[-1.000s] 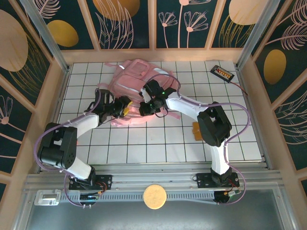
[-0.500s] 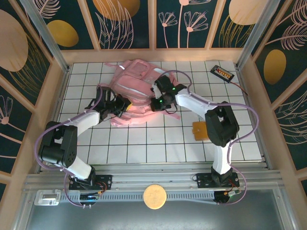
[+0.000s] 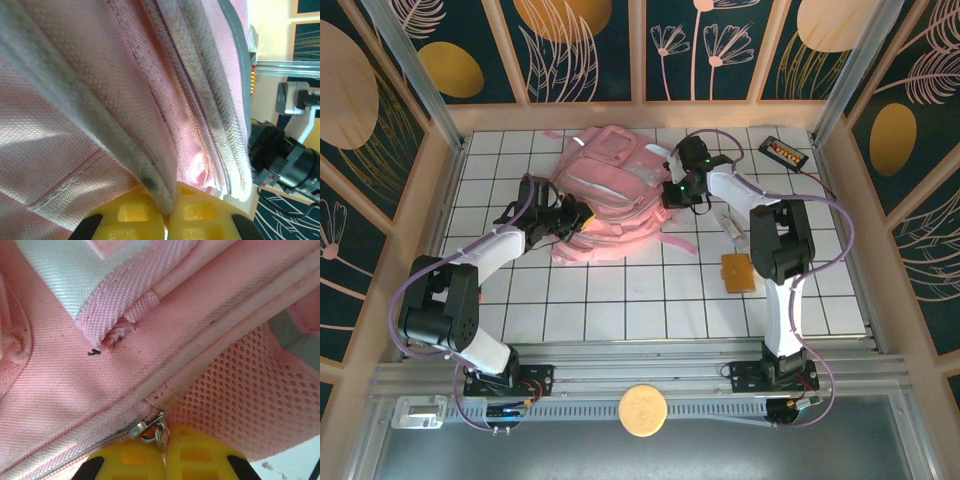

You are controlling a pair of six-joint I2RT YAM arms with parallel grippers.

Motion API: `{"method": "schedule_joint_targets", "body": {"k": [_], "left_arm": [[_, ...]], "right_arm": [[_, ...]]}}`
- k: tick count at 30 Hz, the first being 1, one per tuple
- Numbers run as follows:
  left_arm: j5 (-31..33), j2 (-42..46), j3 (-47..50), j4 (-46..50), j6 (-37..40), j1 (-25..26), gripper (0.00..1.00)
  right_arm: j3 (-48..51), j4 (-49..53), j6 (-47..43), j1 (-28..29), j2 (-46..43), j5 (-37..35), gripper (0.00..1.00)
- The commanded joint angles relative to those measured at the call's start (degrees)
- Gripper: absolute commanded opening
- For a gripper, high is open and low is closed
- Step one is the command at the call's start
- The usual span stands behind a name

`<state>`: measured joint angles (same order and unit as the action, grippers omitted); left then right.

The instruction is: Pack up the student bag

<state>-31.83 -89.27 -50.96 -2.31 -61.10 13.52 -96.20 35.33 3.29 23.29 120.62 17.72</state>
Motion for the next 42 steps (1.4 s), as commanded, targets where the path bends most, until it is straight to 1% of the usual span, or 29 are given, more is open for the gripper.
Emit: {"method": "schedule_joint_targets", "body": {"k": [1,3,4,6,7,8,10,11,12,13,14,17,18,20,23,25,29,34,38,42], "left_arm": [[1.5,2.6,-0.6,5.0,2.8,-2.3,0.00],[0.8,2.8,-0.2,3.5,1.9,-2.3,0.00],[0.5,2.8,-0.1,3.0,1.5,-2.3,0.00],[0.2,3.0,-0.3,2.9,1.3,-2.3,0.00],[0.0,3.3,-0.4,2.9,1.4,-2.3,0.04],[-0.2,3.5,-0.8,3.7,1.9,-2.3,0.13],[0.3,4.6,-2.0,6.8,3.6,-2.3,0.43],[0.7,5.5,-2.5,8.3,4.6,-2.3,0.58],[1.2,6.5,-2.7,9.5,5.3,-2.3,0.75],[1.5,7.5,-2.7,10.0,5.5,-2.3,0.97],[1.6,8.3,-2.7,9.9,5.3,-2.4,0.99],[0.5,8.3,-3.8,9.3,4.4,-2.6,0.99],[0.2,7.5,-4.4,10.0,4.6,-2.5,0.99],[0.9,6.1,-8.5,11.2,5.2,-2.5,0.99],[0.7,3.3,-12.3,11.6,4.7,-2.6,0.99],[0.2,1.6,-13.6,11.2,3.4,-2.7,0.99],[0.1,0.2,-12.5,9.0,0.6,-2.8,0.98],[0.4,-0.5,-10.1,6.7,-1.4,-2.8,0.95],[0.9,-2.8,-10.3,5.2,-2.3,-2.7,0.92],[1.1,-5.8,-11.5,3.2,-3.5,-2.7,0.89]], "right_arm": [[-4.3,0.9,-0.5,-4.7,1.9,-9.1,0.00],[-5.6,1.6,-1.6,-4.9,2.6,-5.5,0.01],[-5.6,1.7,-1.8,-4.8,2.3,-4.0,0.09],[-3.6,0.7,-2.4,-4.7,-0.2,-1.3,0.28],[-2.2,0.3,-2.5,-4.7,-2.0,-0.8,0.40],[-0.3,-0.4,-2.5,-4.7,-4.3,-0.3,0.56],[3.6,-2.7,-2.7,-4.7,-9.3,0.7,0.81],[6.4,-4.6,-2.9,-4.7,-12.6,1.4,0.95],[9.0,-7.0,-3.1,-4.6,-15.6,2.2,0.99],[11.1,-9.2,-3.3,-4.5,-17.4,3.3,0.99],[13.2,-11.6,-4.1,-4.2,-19.4,5.2,0.99],[16.3,-17.3,-7.1,-2.4,-21.2,8.6,0.99],[16.1,-18.6,-7.4,-1.8,-20.8,10.0,0.99],[14.1,-20.0,-5.7,-1.4,-19.1,12.8,0.98],[9.2,-18.9,-3.0,-0.4,-15.4,14.7,0.93],[6.5,-16.8,-2.6,0.7,-13.2,14.6,0.90],[3.9,-14.1,-1.3,1.9,-10.9,14.9,0.82],[6.7,-16.6,-0.6,2.0,-12.7,14.3,0.81],[7.9,-17.6,-1.9,2.0,-13.8,15.0,0.81],[11.9,-22.6,-3.8,2.2,-15.6,16.1,0.81]]}}
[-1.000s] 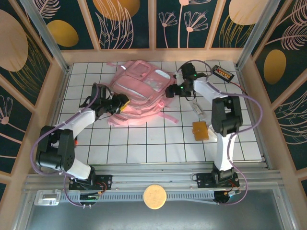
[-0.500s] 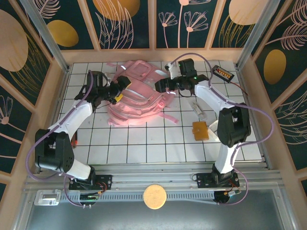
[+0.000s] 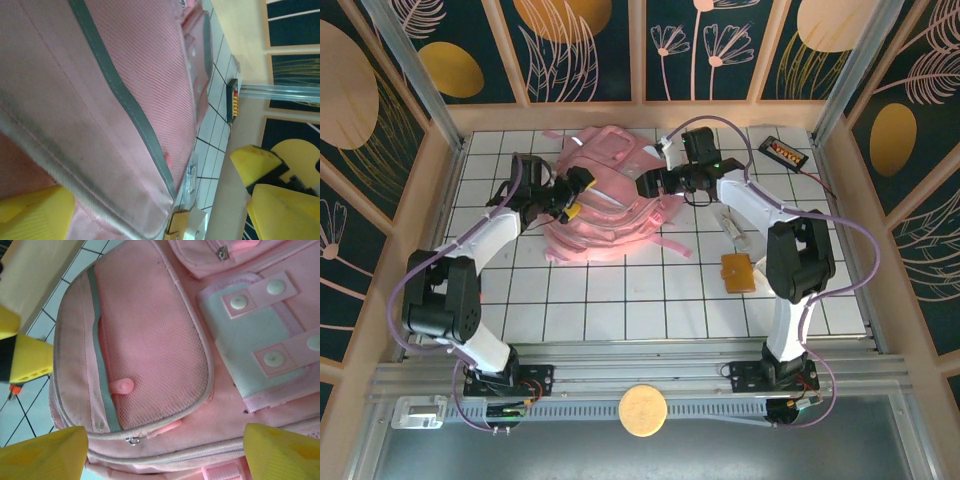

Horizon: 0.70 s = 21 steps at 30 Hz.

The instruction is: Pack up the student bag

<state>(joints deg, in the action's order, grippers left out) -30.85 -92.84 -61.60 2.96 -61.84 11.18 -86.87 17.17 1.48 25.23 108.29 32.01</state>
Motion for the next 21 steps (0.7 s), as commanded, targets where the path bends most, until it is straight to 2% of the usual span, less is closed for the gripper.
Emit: {"method": "schedule_joint_targets", "body": {"k": [1,3,5,8,12,16,17,21], "left_arm": [[0.3,-2.9,-1.4,-2.1,-2.7,-0.4,0.88],[0.6,-4.0,-2.3,-1.9,-2.7,-0.4,0.86],[0.8,-5.0,-3.1,-1.6,-2.5,-0.4,0.83],[0.8,-7.1,-3.6,-1.6,-2.7,-0.4,0.77],[0.8,-8.6,-3.8,-2.6,-3.2,-0.4,0.49],[-0.2,-9.1,-4.0,-3.4,-3.7,-0.4,0.05],[-0.4,-9.0,-4.1,-3.5,-3.7,-0.4,0.00],[-1.6,-7.3,-2.5,-5.6,-5.6,-0.5,0.00]], "right_arm": [[4.8,-6.9,-2.7,0.3,-4.1,2.4,0.81],[9.5,-14.5,-4.6,0.5,-6.8,6.1,0.76],[14.8,-21.9,-7.0,0.6,-9.8,7.7,0.75],[17.5,-24.7,-12.5,0.8,-11.6,8.0,0.75],[16.3,-20.6,-22.3,0.9,-10.4,11.1,0.75],[18.8,-19.7,-36.6,0.9,-10.1,13.4,0.80],[19.0,-19.4,-38.8,0.7,-9.4,13.5,0.81],[18.1,-20.4,-41.5,-0.9,-5.6,14.3,0.82]]}}
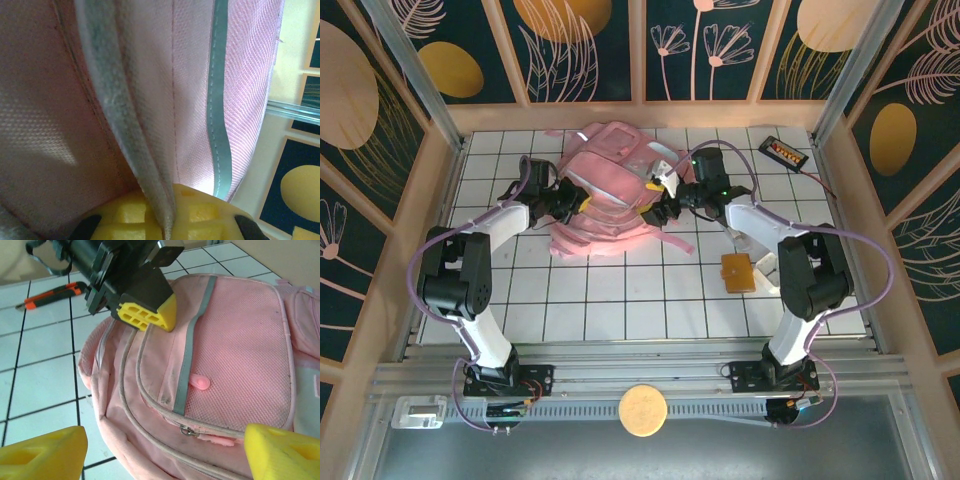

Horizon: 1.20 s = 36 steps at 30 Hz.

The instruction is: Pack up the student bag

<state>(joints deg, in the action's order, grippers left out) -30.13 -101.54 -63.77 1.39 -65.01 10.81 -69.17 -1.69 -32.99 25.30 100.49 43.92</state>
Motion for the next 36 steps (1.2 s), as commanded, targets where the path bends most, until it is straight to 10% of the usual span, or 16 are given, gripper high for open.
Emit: {"method": "schedule_joint_targets", "body": {"k": [1,26,36], "left_arm": [[-2.6,2.0,0.4,-5.1,-3.4,-0.1,0.00],[-4.9,6.3,6.3,-9.9,-7.2,-0.4,0.00],[-4.4,6.4,6.9,-10.9,-7.9,-0.5,0.00]], "right_arm": [[0.5,-2.5,-7.1,-1.4,2.9,2.8,0.82],[-8.0,-6.9,-0.6,-2.2,18.9,9.4,0.80],[-5.4,-6.2,-1.5,0.0,17.7,6.8,0.59]]}}
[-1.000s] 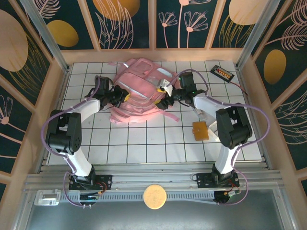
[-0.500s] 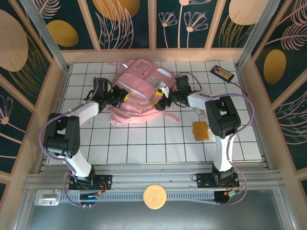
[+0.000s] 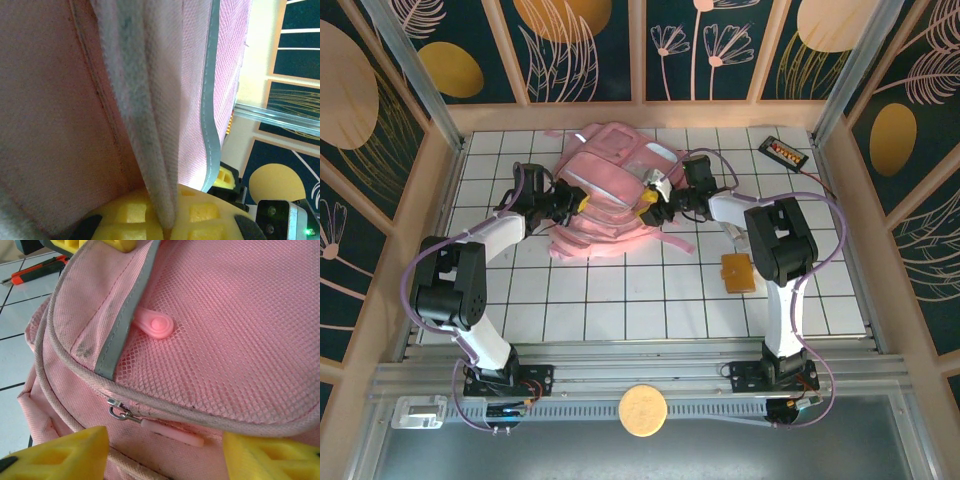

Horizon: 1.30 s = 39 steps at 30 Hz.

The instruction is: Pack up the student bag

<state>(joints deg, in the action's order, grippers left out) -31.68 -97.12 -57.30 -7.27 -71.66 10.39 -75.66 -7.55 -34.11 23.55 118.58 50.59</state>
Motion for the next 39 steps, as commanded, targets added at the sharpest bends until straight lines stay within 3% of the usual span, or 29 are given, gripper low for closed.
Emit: {"method": "schedule_joint_targets", "body": {"k": [1,13,20,29,33,39], "left_arm": [[-2.9,2.1,0.5,-2.2,-1.3,0.0,0.00],[-2.8,2.0,0.8,-2.8,-1.7,0.0,0.00],[-2.2,1.8,0.5,-2.6,-1.6,-0.1,0.00],[1.3,2.3,1.0,-6.9,-5.5,1.1,0.00],[3.9,2.1,1.2,-11.0,-8.9,3.8,0.00],[8.6,2.9,4.4,-15.3,-12.7,7.7,0.00]], "right_arm": [[1.5,-0.5,-0.6,1.8,-0.7,-0.3,0.56],[2.7,1.3,-3.8,2.4,-2.2,-4.5,0.29],[2.6,4.5,-6.0,2.8,-4.7,-7.2,0.00],[1.1,13.7,-2.7,7.3,-9.8,-12.0,0.00],[-1.3,18.2,3.1,12.5,-9.2,-16.8,0.00],[-4.5,17.4,18.7,17.4,-9.3,-25.1,0.00]]}}
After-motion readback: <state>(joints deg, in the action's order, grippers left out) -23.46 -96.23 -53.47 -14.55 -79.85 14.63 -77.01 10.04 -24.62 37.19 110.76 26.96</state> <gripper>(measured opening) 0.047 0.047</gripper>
